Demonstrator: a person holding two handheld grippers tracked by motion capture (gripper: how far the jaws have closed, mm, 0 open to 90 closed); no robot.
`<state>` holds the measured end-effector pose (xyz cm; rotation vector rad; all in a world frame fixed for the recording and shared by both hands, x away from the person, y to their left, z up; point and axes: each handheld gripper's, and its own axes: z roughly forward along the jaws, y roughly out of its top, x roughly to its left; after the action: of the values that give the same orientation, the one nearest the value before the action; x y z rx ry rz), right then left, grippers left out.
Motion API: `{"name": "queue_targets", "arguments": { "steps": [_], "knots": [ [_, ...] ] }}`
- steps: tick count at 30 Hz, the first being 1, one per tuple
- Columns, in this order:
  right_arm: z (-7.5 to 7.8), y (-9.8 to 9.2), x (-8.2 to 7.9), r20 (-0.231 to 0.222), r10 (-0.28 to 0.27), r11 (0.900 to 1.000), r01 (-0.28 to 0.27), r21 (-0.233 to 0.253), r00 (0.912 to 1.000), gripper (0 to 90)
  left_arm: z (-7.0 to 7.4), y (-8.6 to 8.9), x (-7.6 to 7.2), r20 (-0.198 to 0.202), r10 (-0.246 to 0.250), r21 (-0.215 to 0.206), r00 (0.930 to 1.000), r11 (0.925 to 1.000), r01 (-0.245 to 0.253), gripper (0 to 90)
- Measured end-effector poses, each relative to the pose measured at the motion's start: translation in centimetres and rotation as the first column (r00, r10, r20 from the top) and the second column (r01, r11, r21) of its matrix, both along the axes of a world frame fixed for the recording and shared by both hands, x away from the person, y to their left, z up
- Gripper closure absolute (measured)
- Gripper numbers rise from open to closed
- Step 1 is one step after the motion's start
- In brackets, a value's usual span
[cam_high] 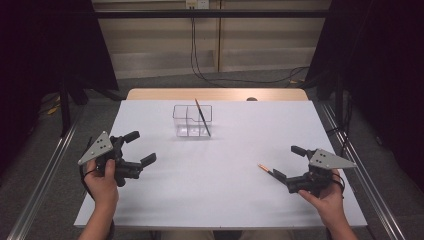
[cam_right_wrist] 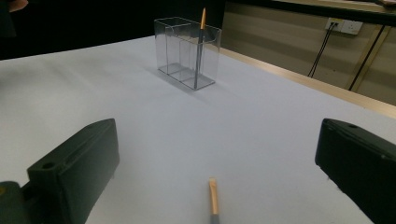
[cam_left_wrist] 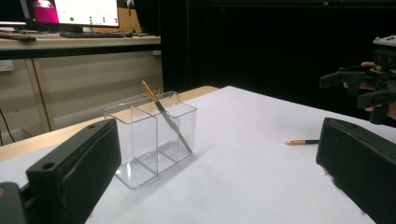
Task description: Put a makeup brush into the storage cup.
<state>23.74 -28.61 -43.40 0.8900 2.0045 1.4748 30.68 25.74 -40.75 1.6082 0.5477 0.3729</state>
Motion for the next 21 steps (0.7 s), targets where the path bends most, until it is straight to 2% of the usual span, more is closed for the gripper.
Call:
{"name": "queue_targets", "arguments": {
  "steps": [12,21],
  "knots": [
    [0.2,0.2,0.0,0.006,0.001,1.0,-0.001,-0.002,1.0,0.0,-0.3,0.4,-0.7,0.024,-0.02,0.01,0.9995,0.9997,0.02,0.0],
    [0.3,0.0,0.3,0.009,-0.006,1.0,0.006,0.005,0.9999,0.0,-0.3,0.6,-1.6,0.021,-0.038,0.008,0.9991,0.9993,0.038,0.0]
  ]
}}
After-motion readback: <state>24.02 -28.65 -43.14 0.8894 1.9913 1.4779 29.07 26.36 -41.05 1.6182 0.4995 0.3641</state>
